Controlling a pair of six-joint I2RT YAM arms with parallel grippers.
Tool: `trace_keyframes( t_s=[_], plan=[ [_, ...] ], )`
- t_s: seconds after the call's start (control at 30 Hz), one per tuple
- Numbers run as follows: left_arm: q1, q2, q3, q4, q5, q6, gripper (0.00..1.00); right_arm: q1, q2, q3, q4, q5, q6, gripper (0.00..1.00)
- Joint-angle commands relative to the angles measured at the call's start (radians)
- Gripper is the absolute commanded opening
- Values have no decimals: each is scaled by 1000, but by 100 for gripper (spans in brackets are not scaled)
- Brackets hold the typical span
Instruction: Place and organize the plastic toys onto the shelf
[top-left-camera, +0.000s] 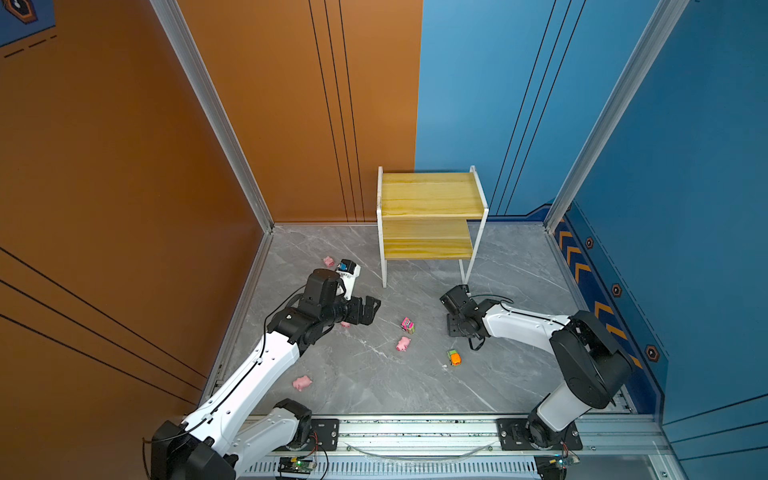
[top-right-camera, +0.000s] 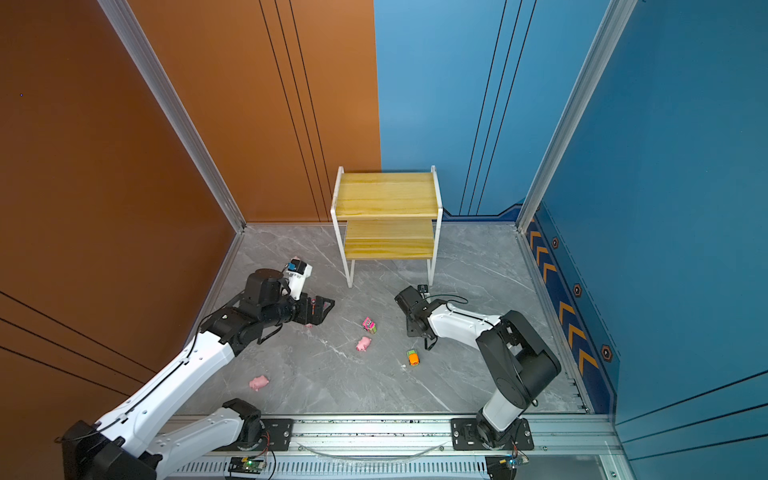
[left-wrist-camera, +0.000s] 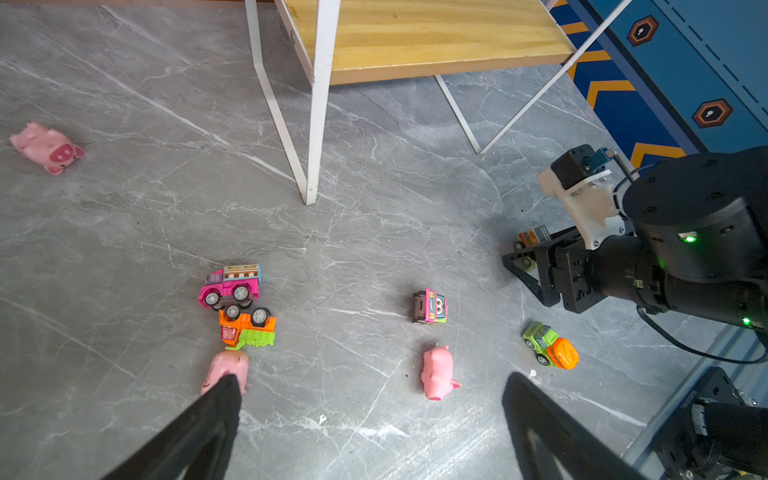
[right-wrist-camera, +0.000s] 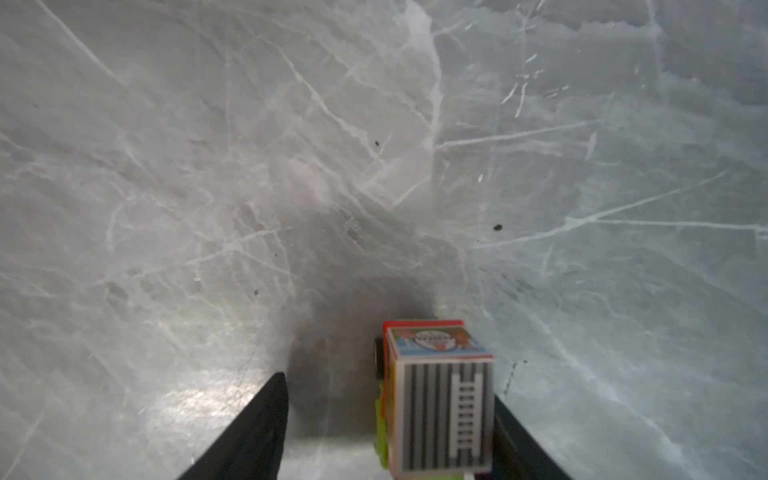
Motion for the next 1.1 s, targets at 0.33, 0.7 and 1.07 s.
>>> trace_keyframes(
  t_s=[0.33,0.7,1.07],
  plan=[
    [-17,-19,-11,9,26,6,99,-16,-223,-228,283,7,41,60],
    [-23,-49,-19,27,37,7,99,29,-401,-487,636,110,18,55],
    [-23,-67,-24,32,41,3,99,90,-316,-510,769,209,-41,51]
  ],
)
